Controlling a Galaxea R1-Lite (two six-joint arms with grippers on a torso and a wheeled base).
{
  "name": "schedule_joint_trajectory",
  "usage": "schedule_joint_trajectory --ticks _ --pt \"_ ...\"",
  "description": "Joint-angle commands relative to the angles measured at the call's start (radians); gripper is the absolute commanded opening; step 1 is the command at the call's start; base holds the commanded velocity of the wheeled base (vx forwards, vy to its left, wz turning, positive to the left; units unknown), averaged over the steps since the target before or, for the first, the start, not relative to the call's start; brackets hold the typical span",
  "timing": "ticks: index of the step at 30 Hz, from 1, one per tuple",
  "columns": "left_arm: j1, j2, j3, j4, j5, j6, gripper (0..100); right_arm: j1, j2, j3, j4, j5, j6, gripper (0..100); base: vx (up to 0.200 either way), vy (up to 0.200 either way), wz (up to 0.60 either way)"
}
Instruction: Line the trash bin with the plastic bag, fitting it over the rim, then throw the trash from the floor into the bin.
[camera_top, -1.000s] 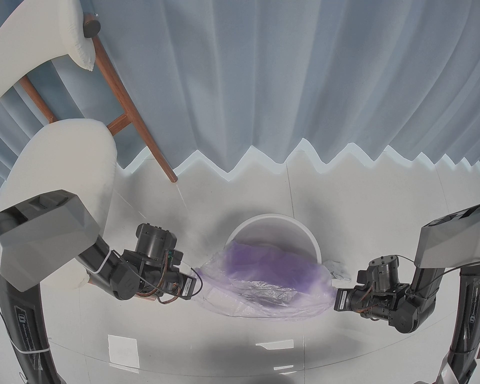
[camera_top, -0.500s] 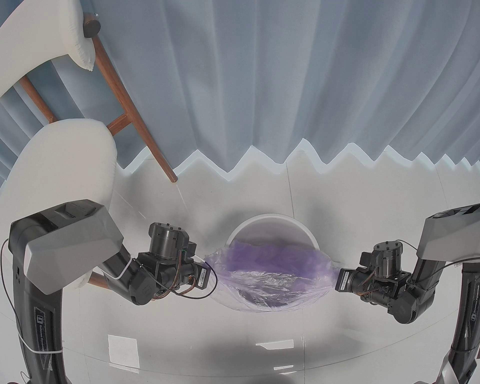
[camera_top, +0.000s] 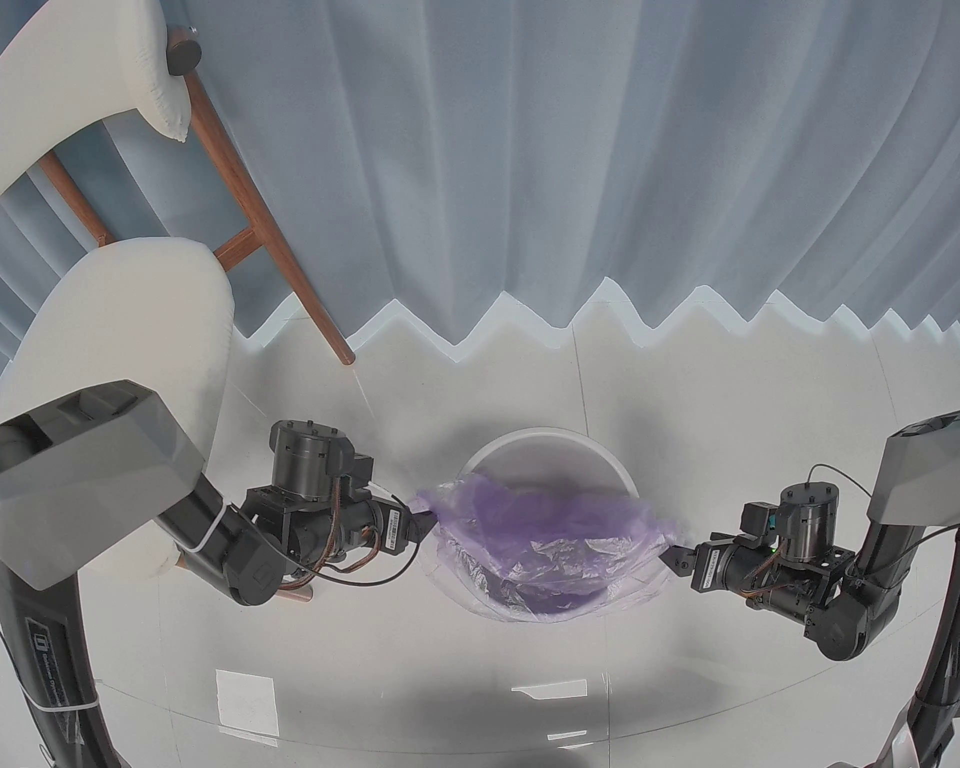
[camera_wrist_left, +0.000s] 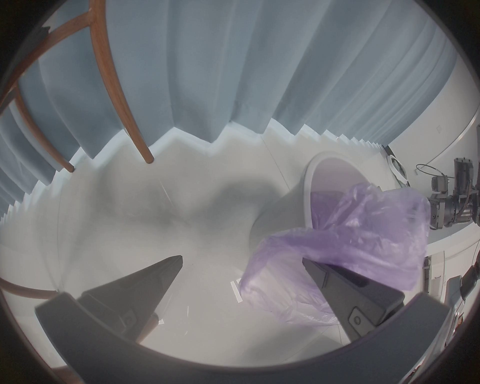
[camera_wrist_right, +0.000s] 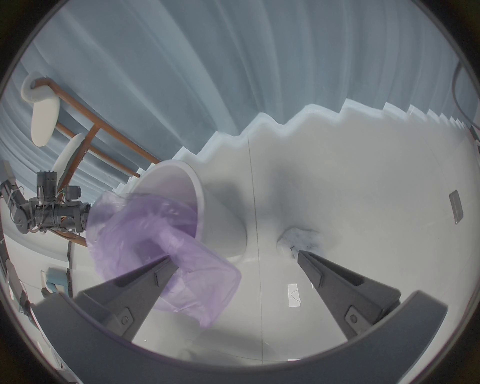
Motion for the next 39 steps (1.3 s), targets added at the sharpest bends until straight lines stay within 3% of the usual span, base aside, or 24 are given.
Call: schedule_joint_trajectory --ticks 1,15,31,39 --pt "0.004 -0.054 0.000 -0.002 0.001 -0.007 100 -0.002 -0.039 -0.027 -0.001 0.004 -0.008 100 0.000 0.000 0.00" --pt "0.018 0.035 -0.188 0.013 0.027 -0.037 100 -0.042 0.017 -0.259 0.062 0.006 -0.004 100 0.000 0.000 0.00" --pt "0.039 0.147 -0.410 0.079 0.073 -0.060 100 -0.109 0.057 -0.584 0.274 0.006 0.010 100 0.000 0.000 0.00" --pt "0.039 0.186 -0.513 0.171 0.101 -0.139 100 -0.117 0.103 -0.643 0.336 0.004 0.012 100 0.000 0.000 0.00"
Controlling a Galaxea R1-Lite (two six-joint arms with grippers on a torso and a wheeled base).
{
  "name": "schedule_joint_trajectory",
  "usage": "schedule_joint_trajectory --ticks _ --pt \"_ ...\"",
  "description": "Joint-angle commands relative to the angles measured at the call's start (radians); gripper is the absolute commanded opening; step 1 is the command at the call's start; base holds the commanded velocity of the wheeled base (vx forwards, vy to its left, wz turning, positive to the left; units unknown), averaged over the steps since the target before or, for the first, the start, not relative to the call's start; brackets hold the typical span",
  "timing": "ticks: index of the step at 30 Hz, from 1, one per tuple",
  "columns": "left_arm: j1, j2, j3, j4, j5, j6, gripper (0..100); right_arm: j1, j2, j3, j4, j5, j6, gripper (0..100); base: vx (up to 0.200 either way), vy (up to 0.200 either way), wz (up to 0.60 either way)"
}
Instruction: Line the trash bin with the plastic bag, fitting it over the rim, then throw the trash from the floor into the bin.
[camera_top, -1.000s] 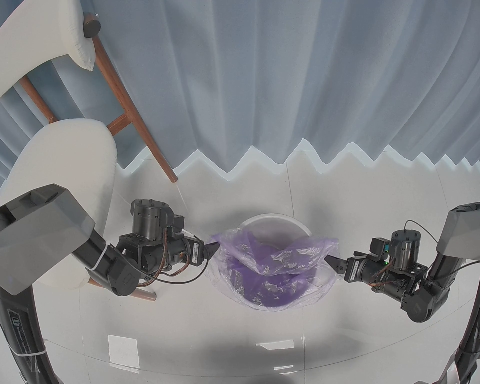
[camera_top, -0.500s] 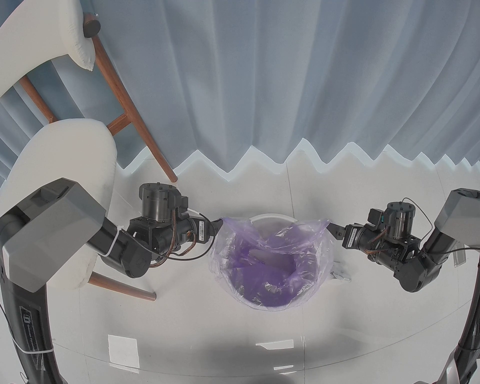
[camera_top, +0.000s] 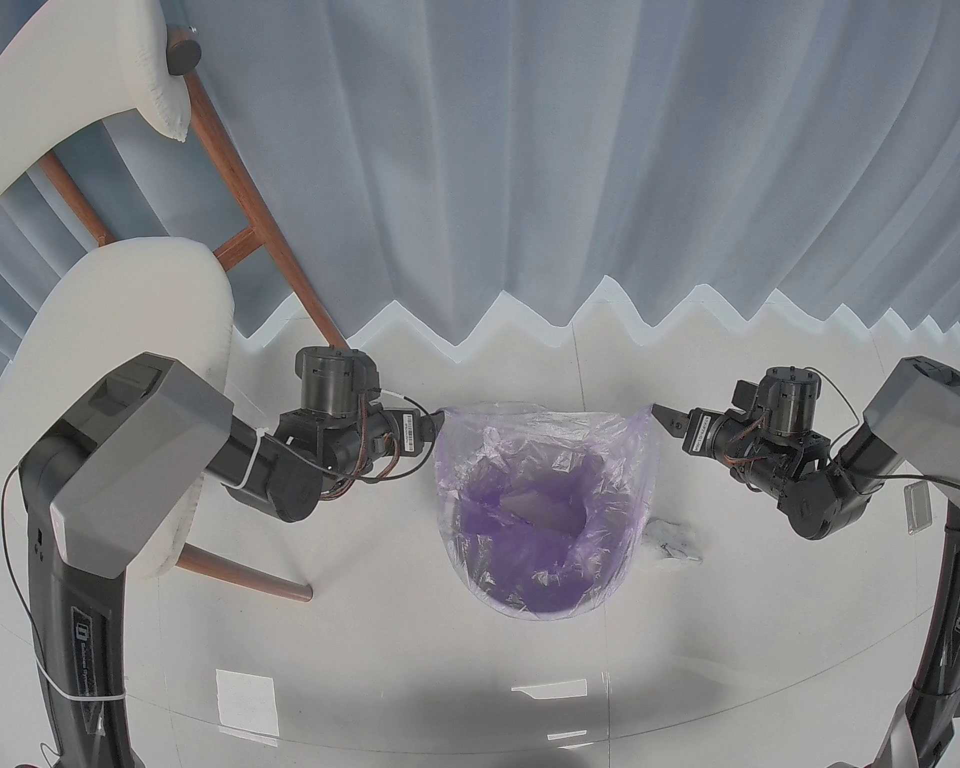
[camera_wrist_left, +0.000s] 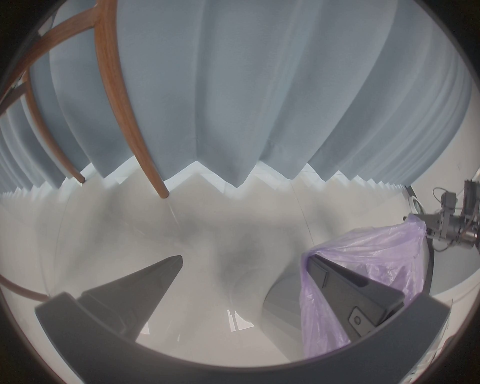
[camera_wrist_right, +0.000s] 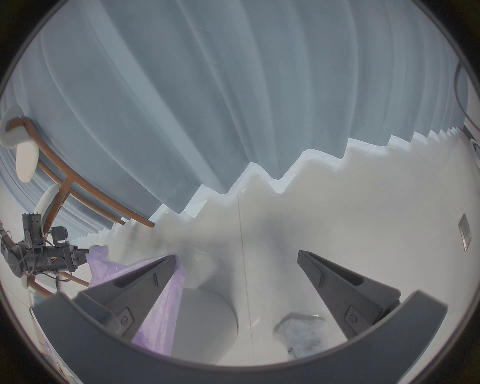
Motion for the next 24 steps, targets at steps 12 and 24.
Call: schedule_joint_trajectory --ticks 12,24 --pt "0.003 0.125 -0.058 0.039 0.033 -0.053 100 -0.015 0.135 -0.048 0.009 -0.004 0.000 100 0.000 0.000 0.00" --pt "0.001 0.145 -0.053 0.056 0.038 -0.055 100 -0.010 0.177 -0.038 0.008 -0.002 0.000 100 0.000 0.000 0.00"
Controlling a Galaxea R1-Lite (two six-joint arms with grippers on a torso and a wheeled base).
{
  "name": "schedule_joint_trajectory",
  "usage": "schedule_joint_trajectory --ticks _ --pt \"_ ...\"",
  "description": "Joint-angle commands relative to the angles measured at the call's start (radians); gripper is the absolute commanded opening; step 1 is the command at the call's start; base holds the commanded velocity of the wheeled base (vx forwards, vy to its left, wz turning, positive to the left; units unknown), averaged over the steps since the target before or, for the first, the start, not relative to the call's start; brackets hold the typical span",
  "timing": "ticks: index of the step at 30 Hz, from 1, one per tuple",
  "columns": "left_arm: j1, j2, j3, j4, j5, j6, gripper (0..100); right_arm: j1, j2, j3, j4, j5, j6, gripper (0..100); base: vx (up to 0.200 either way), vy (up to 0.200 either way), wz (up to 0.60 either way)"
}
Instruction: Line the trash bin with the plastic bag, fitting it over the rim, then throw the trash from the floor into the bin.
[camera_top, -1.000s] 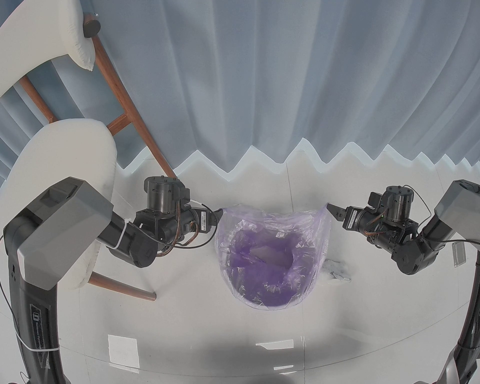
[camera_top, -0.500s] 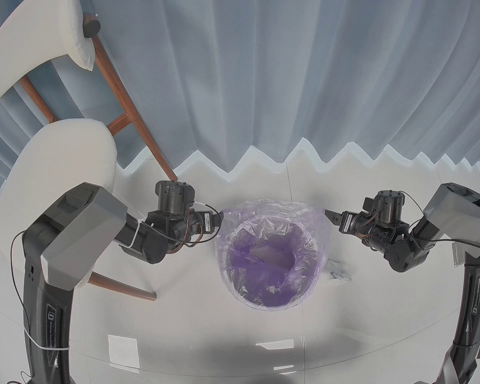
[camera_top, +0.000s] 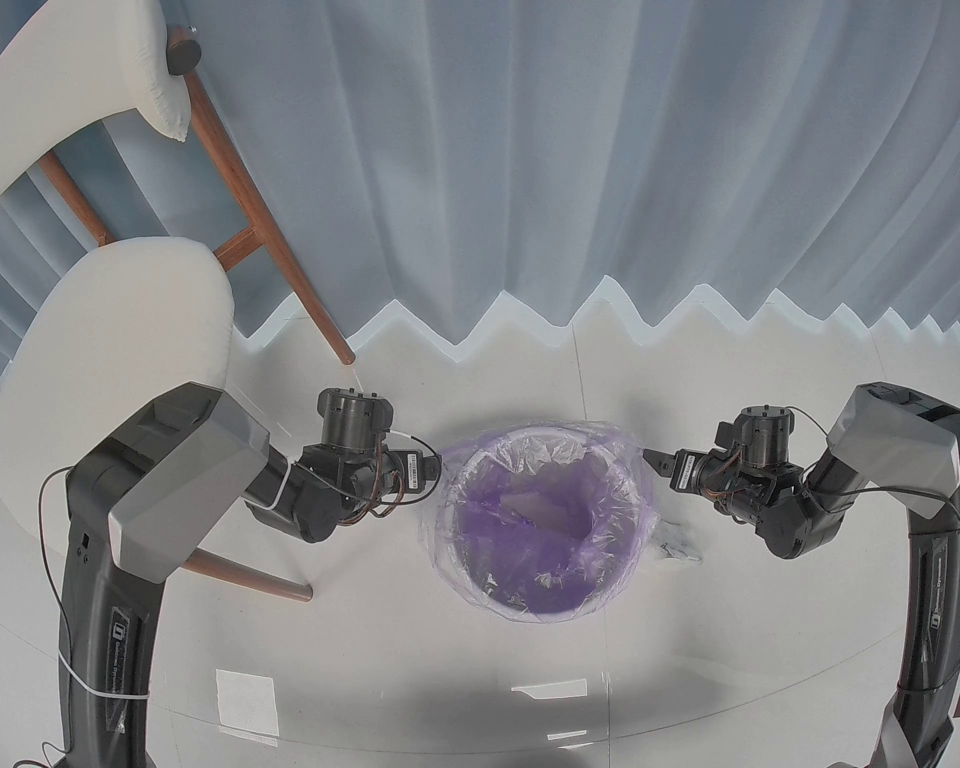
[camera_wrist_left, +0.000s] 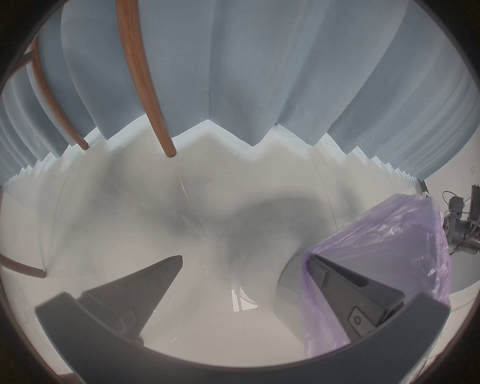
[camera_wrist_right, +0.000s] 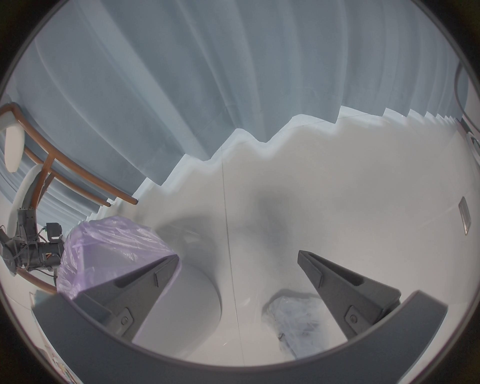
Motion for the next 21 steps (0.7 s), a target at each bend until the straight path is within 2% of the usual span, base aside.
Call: schedule_joint_trajectory --ticks 1,11,21 --pt "-0.007 0.008 0.001 0.000 0.000 -0.001 100 0.004 0.016 0.005 0.000 0.002 0.000 100 0.000 0.000 0.00" --pt "-0.032 -0.012 0.047 -0.007 0.000 -0.002 100 0.009 0.024 0.014 -0.005 0.002 0.000 100 0.000 0.000 0.00" --pt "-0.018 -0.051 0.129 -0.011 0.000 -0.004 100 0.012 0.053 0.028 -0.014 0.002 -0.002 100 0.000 0.000 0.00"
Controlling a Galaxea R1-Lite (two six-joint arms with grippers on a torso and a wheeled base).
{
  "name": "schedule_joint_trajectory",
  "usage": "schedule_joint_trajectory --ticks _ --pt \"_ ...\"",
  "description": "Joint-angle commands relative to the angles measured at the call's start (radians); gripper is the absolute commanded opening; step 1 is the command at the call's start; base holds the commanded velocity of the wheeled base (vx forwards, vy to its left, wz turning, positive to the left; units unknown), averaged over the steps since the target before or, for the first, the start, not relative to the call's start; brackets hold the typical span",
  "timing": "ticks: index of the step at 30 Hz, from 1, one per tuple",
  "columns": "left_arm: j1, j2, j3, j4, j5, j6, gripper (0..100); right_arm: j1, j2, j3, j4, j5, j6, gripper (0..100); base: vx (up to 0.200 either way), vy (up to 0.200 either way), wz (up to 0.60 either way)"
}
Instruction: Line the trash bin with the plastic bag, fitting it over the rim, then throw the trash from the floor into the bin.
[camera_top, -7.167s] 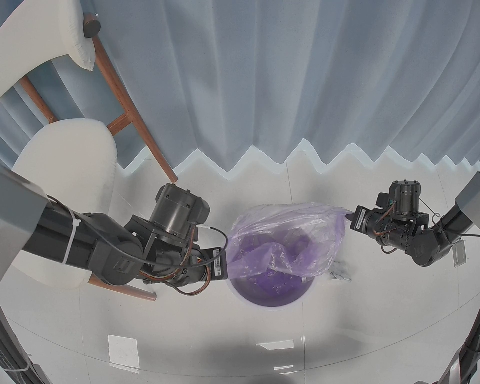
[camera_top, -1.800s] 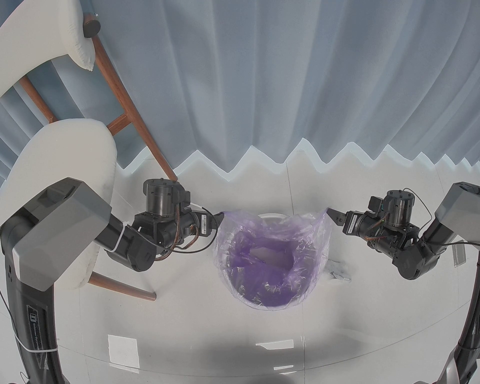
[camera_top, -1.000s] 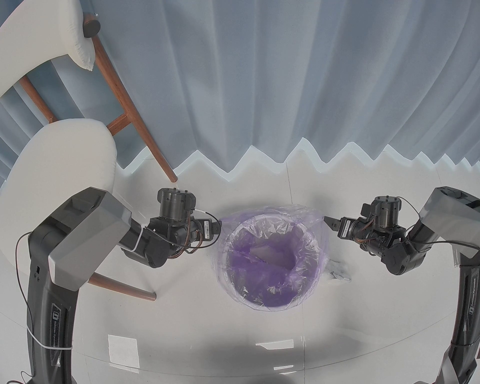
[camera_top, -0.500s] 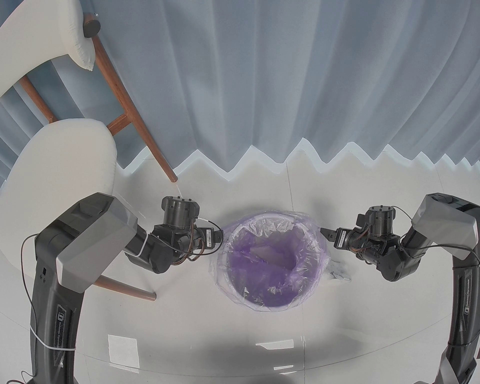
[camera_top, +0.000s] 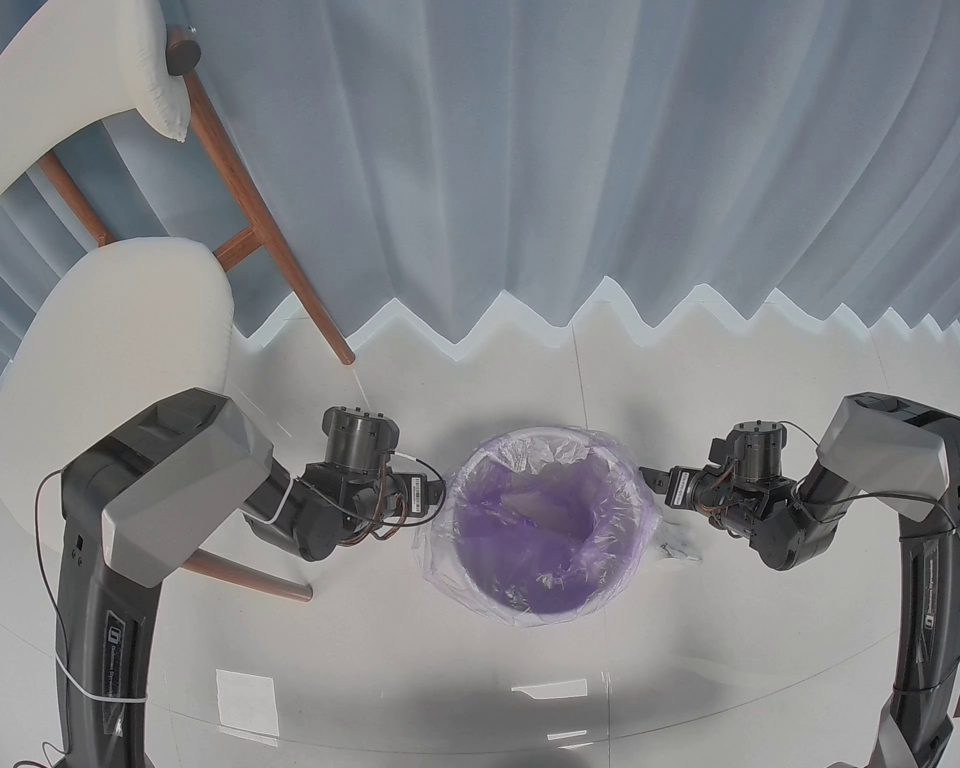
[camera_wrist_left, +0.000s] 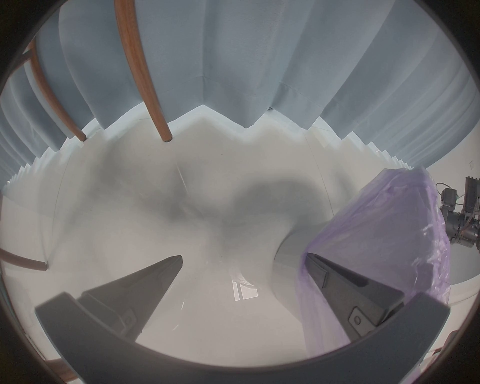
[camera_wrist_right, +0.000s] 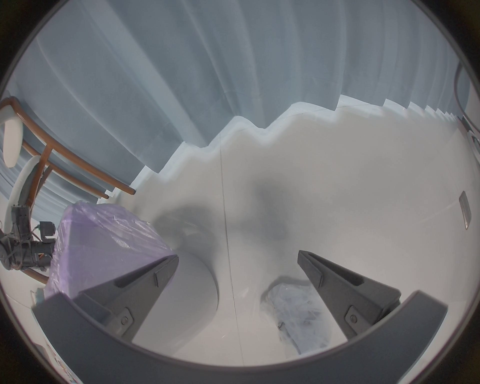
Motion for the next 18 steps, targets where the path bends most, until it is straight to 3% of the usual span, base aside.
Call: schedule_joint_trajectory --ticks 1,10,14,18 --pt "0.006 -0.026 0.028 -0.001 0.000 -0.001 100 0.003 0.015 0.008 -0.001 0.000 0.000 100 0.000 0.000 0.00" --pt "0.005 -0.047 0.072 -0.022 0.006 -0.001 100 0.003 0.032 0.008 -0.025 0.002 0.000 100 0.000 0.000 0.00" --pt "-0.005 -0.168 0.107 -0.081 0.013 -0.090 100 0.000 -0.039 0.040 -0.088 0.005 0.023 100 0.000 0.000 0.00" --pt "0.008 -0.299 0.218 -0.085 0.013 -0.115 100 0.000 -0.109 0.128 -0.117 0.005 0.090 100 0.000 0.000 0.00"
